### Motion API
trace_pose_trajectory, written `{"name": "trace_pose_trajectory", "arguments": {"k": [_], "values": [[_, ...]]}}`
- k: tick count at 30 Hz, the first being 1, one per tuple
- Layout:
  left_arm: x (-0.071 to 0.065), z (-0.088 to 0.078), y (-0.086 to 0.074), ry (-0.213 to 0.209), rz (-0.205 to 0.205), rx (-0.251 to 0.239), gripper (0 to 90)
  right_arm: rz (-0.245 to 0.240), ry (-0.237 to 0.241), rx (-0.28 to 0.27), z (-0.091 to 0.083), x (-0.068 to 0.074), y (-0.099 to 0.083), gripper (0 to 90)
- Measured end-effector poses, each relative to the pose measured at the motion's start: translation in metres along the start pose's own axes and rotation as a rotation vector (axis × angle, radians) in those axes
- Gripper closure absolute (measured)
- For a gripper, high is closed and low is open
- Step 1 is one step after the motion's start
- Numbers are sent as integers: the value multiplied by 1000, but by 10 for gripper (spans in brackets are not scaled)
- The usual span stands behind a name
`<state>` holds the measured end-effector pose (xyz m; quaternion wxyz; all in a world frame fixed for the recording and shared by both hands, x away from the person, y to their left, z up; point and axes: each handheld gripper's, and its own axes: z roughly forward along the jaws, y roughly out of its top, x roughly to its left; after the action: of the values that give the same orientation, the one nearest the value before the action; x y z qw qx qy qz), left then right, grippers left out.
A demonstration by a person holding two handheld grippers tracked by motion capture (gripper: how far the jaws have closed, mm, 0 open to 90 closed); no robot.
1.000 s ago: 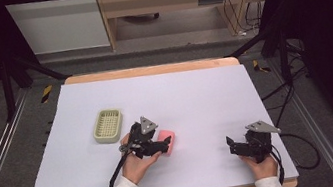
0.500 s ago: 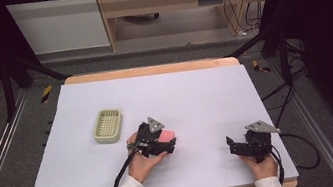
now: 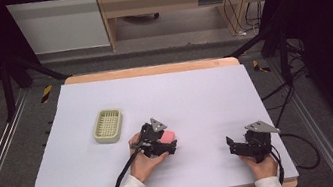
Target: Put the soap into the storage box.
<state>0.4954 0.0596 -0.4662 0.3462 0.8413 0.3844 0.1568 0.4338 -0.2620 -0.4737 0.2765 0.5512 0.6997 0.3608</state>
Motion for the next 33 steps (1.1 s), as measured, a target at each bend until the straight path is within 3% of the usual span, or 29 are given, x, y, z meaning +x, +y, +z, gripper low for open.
{"name": "trace_pose_trajectory", "arguments": {"k": [16,21,33], "values": [[0,7,-2,-10,-22,32,225,0,0,7,0,0,0,81],[0,10,-3,-14,-49,38,228,1,-3,8,1,0,0,80],[0,7,-3,-1,-37,56,366,0,-4,12,1,0,0,80]]}}
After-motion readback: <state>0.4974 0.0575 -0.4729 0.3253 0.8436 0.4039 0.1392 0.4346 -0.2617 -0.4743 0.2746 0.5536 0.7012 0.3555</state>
